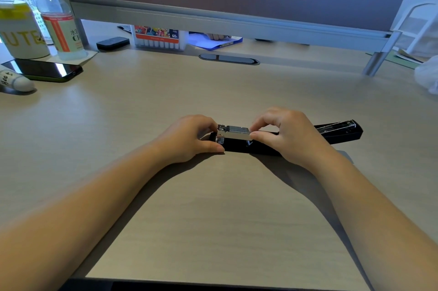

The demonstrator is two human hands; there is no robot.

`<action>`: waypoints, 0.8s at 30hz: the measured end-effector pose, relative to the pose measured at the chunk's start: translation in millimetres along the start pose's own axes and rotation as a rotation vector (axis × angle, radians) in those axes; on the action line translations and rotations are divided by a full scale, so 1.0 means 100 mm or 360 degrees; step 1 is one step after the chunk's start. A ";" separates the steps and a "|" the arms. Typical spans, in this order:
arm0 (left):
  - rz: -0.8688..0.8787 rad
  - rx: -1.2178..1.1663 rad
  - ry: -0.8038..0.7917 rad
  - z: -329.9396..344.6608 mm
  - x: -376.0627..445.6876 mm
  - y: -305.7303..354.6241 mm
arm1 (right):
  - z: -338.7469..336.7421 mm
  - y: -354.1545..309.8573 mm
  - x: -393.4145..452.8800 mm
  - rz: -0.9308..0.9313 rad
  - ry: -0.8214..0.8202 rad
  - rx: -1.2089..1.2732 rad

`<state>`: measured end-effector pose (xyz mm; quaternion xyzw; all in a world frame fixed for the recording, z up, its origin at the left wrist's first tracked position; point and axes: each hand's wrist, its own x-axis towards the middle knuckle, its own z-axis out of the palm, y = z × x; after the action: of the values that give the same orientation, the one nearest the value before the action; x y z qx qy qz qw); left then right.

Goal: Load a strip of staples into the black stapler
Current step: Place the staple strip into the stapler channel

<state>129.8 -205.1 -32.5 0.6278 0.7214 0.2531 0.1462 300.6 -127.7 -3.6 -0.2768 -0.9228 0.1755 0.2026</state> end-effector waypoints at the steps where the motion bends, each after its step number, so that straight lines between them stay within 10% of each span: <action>1: -0.0001 -0.0001 0.0002 0.00 0.00 0.00 | 0.00 0.00 0.00 -0.0001 -0.0028 -0.0010; 24: -0.0076 0.0161 0.0089 -0.12 0.04 -0.14 | -0.07 0.08 0.02 0.0140 0.0009 -0.0577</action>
<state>111.2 -204.9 -30.3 0.6096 0.7519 0.2302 0.1000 305.9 -118.6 -0.5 -0.3492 -0.9258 0.0143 0.1441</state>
